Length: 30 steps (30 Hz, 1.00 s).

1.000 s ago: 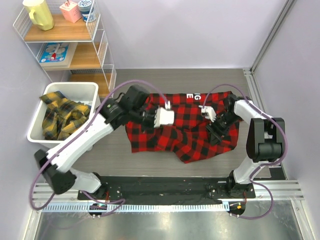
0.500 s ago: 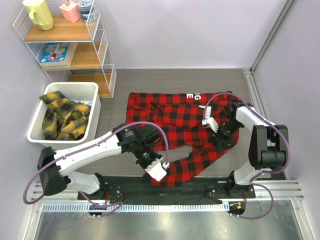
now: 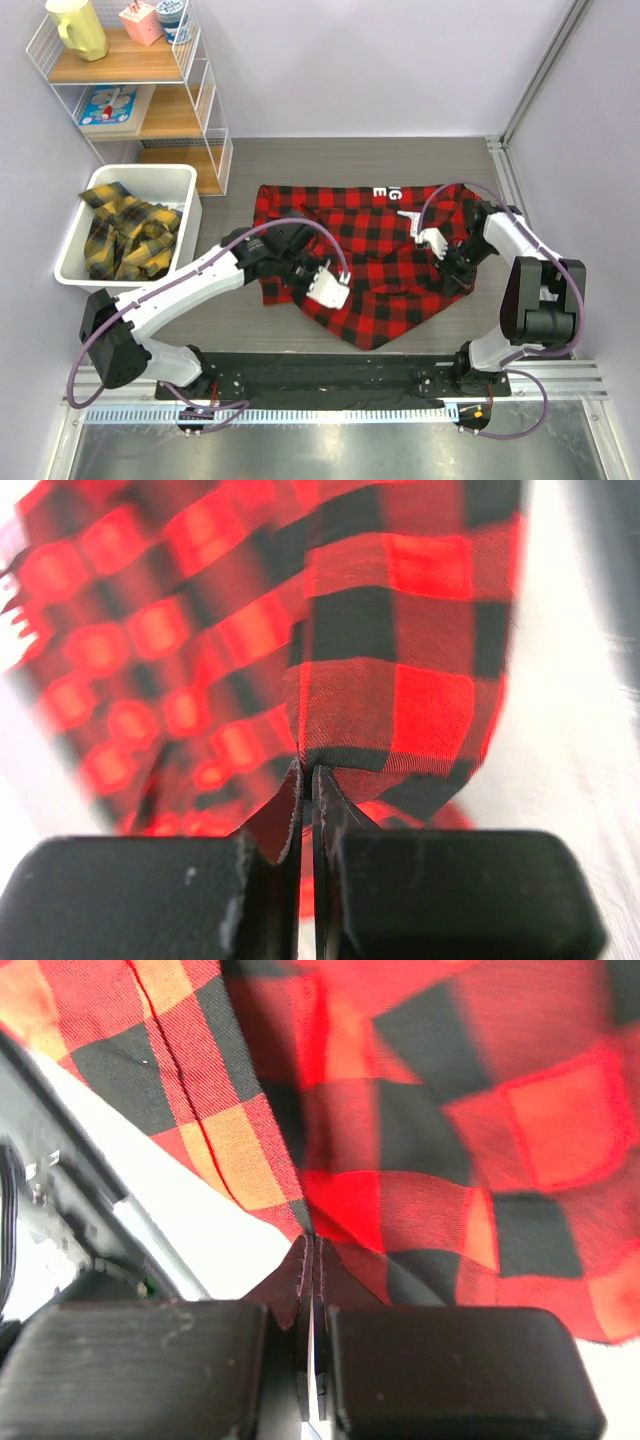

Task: Fold and stack the long sleeve shirts
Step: Fold the shirt

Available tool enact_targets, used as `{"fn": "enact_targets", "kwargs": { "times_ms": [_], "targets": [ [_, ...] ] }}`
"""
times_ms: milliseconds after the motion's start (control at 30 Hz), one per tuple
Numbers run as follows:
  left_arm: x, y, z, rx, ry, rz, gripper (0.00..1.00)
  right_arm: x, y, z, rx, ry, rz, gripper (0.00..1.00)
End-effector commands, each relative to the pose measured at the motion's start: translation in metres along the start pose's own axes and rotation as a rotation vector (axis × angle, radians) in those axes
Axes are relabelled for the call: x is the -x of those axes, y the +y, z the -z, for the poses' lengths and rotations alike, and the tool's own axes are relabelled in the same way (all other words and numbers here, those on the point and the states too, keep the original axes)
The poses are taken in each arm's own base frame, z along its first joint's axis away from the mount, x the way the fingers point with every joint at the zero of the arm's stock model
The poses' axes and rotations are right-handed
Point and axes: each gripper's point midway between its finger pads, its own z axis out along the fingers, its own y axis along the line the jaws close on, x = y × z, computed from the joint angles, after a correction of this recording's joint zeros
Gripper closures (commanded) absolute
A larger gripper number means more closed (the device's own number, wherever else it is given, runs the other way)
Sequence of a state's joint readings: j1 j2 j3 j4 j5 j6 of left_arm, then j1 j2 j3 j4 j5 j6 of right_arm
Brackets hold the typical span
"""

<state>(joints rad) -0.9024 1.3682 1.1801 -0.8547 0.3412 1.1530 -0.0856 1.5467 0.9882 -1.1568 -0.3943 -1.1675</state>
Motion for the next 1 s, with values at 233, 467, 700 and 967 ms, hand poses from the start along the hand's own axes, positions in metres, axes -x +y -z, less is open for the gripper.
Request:
{"fn": "enact_targets", "kwargs": {
  "times_ms": [233,467,700,967],
  "targets": [
    [0.08,0.12,0.109,0.493,-0.317,0.069,1.0,0.056,-0.085,0.033,-0.295,-0.353,-0.407,0.99],
    [0.093,-0.042,0.029,-0.034,-0.375,-0.279,1.0,0.057,-0.103,0.043,-0.285,-0.47,-0.584,0.99],
    [0.056,-0.114,-0.007,-0.272,-0.292,-0.383,0.63,0.048,-0.05,0.052,-0.183,-0.434,-0.349,0.99],
    [-0.029,-0.036,0.0,0.006,-0.032,0.337,0.57,-0.003,0.003,0.038,-0.294,-0.249,0.055,0.99]
  ]
}}
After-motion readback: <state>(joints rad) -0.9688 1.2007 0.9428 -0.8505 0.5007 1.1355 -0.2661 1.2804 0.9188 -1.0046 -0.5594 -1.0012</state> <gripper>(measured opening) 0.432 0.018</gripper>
